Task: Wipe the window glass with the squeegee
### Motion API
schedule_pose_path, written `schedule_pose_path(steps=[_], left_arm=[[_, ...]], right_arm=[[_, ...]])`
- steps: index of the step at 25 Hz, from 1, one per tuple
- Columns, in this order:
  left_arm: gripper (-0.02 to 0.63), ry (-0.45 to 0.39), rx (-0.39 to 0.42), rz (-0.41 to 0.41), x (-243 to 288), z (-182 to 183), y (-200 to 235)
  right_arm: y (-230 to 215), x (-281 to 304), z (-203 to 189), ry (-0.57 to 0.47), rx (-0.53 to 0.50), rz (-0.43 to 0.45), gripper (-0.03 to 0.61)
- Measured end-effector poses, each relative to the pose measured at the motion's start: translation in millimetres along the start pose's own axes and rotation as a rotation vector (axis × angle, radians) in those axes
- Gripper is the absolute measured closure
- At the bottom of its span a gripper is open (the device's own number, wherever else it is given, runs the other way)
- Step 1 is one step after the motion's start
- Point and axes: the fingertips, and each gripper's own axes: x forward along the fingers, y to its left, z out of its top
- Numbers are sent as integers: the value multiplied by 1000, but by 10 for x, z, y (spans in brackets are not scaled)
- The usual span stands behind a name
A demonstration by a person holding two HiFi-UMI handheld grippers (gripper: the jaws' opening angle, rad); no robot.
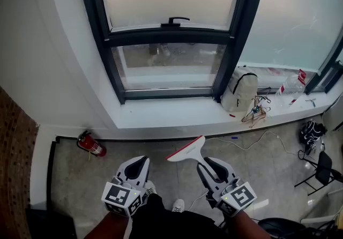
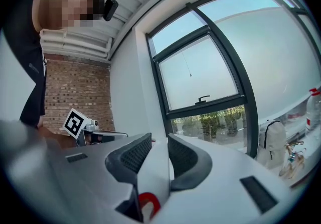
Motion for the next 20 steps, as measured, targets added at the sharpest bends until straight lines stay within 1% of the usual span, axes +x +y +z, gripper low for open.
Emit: schedule_pose_path(steps=[5, 8, 11, 16, 20], left_arm=[[614, 10, 2, 7, -3, -48, 55], [614, -6, -35, 15, 5, -73, 112], [614, 1, -32, 24, 6, -115, 207], [614, 24, -33, 42, 13, -208, 472], [614, 28, -39, 54, 74, -190, 777]], right_arm=[[-4, 37, -73, 13, 15, -4, 486], [-20, 87, -91, 10, 42, 0, 486], [-28, 205, -115, 4, 65, 7, 486], [-21, 505, -191, 26, 75, 12, 486], [-43, 804, -222, 54, 95, 4, 486]])
